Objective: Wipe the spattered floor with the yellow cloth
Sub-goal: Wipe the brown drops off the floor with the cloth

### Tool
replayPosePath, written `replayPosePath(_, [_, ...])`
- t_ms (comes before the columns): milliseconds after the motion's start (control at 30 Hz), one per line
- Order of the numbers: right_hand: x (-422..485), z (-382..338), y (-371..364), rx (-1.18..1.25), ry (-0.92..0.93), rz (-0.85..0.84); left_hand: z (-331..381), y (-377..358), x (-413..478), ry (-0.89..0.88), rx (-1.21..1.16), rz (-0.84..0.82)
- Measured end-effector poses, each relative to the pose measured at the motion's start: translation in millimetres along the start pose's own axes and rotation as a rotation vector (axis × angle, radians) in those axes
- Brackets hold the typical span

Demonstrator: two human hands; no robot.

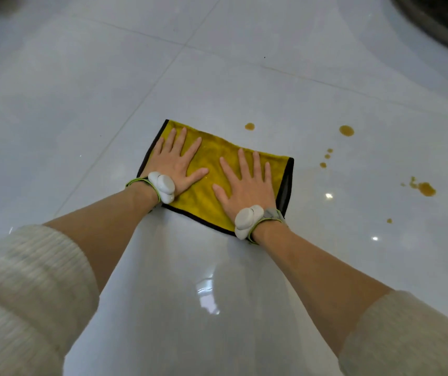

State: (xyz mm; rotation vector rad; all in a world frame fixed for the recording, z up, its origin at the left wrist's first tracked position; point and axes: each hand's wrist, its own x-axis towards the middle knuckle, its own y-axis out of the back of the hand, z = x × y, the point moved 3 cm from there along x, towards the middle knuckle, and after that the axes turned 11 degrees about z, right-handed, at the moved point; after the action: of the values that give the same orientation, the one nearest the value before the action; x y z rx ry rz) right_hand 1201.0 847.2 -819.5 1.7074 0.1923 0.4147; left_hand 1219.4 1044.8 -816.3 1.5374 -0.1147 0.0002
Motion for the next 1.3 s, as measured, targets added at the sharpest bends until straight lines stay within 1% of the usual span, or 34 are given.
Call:
replayPosePath(167, [-77.2,-6.0,15.8,0.002,0.038,0.007,33.6,11.5,-83.0,0.002,0.03,-0.021])
replayPosePath(267, [-82.1,-6.0,17.6,0.004,0.037,0.003,32.5,11.1,-85.6,0.024,0.018,-0.003])
replayPosePath(400, [-49.8,10.8,13.0,0.003,0.008,0.001,30.4,3.9,-48.9,0.019,0.007,0.02])
replayPosePath(500, [-3.4,42.0,9.4,-0.012,-0.05,0.005,38.5,-1.1,6.3,0.044,0.009,0.045])
replayPosePath(667, [60.0,88.3,-2.5,-0.029,-0.176,0.03,56.9,-15.0,104.6,-0.018,0.002,0.047])
replayPosePath(767, [73.9,103.3,-4.7,-0.047,-0.219,0.047,63.9,-22.2,133.0,-0.067,-0.004,0.049])
replayPosePath(833, [77.1,101.0,-3.6,-0.033,-0.223,0.037,61.6,-22.2,135.6,-0.086,0.015,0.06])
replayPosePath(933, [70.9,93.6,-1.1,-0.027,-0.21,0.031,58.9,-20.0,127.5,-0.076,0.02,0.067])
replayPosePath(1033, [39.0,84.9,3.8,-0.016,-0.206,0.035,65.7,-17.0,97.2,-0.087,0.002,0.035])
replayPosePath(1200, [-37.5,65.7,21.2,0.003,-0.187,0.03,87.2,-3.8,16.5,-0.084,-0.011,0.047])
replayPosePath(1300, [-92.9,65.0,28.1,-0.023,-0.188,0.025,107.4,1.6,-35.8,-0.119,-0.001,0.032])
